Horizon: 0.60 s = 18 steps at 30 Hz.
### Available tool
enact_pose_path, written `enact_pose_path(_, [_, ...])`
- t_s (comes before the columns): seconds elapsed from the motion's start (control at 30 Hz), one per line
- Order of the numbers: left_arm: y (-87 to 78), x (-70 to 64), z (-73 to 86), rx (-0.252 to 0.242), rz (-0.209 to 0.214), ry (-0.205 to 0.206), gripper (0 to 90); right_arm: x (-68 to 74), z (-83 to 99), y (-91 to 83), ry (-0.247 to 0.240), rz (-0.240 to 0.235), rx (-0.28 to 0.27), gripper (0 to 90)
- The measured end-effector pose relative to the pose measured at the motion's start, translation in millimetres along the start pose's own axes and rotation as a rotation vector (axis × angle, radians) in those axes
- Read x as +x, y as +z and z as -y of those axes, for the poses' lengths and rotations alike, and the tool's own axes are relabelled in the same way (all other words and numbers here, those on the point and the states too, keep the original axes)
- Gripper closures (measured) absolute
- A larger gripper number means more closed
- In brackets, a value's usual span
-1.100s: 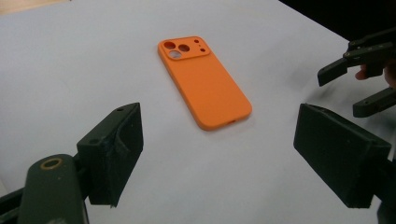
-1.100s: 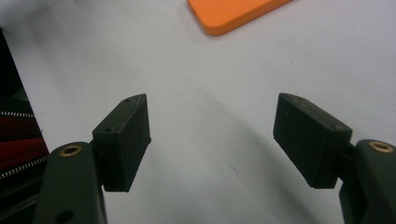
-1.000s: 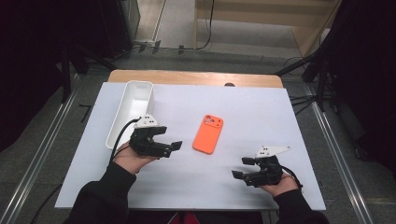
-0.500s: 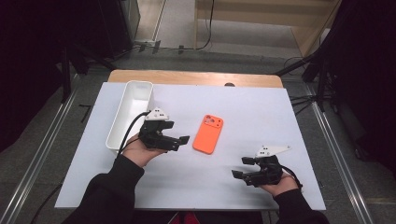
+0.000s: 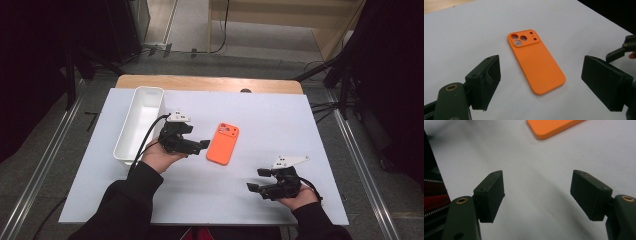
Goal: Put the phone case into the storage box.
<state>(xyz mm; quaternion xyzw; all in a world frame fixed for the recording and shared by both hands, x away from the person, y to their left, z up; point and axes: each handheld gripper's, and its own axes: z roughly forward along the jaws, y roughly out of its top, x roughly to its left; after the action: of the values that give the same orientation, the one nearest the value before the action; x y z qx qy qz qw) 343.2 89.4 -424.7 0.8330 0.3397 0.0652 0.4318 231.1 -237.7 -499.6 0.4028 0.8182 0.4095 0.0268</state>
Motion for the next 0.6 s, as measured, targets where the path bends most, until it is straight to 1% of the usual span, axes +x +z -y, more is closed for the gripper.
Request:
enact_pose_path(0.07, [3.5, -0.4, -1.8, -0.002, -0.009, -0.008, 16.1, 0.3, -0.1, 0.4, -0.003, 0.000, 0.000, 26.1])
enact_pose_path(0.17, [8.2, -1.3, -4.7, 0.009, -0.029, 0.000, 16.1, 0.0, 0.0, 0.0, -0.003, 0.000, -0.004, 26.2])
enact_pose_path(0.23, [11.8, -2.2, -7.4, 0.008, -0.038, -0.006, 16.1, -0.3, 0.2, -0.5, -0.002, 0.000, -0.004, 26.2])
enact_pose_path(0.37, [18.8, -4.7, -12.9, 0.016, -0.067, 0.008, 16.0, -0.6, 0.2, -1.3, 0.000, 0.001, -0.008, 26.2])
enact_pose_path(0.47, [25.0, -7.7, -16.3, 0.032, -0.083, 0.019, 16.0, -0.7, 0.1, -1.5, 0.001, 0.001, -0.010, 26.2])
enact_pose_path(0.6, [32.7, -10.4, -19.3, 0.034, -0.084, 0.010, 15.9, -1.1, 0.3, -1.9, 0.002, 0.000, -0.012, 26.1])
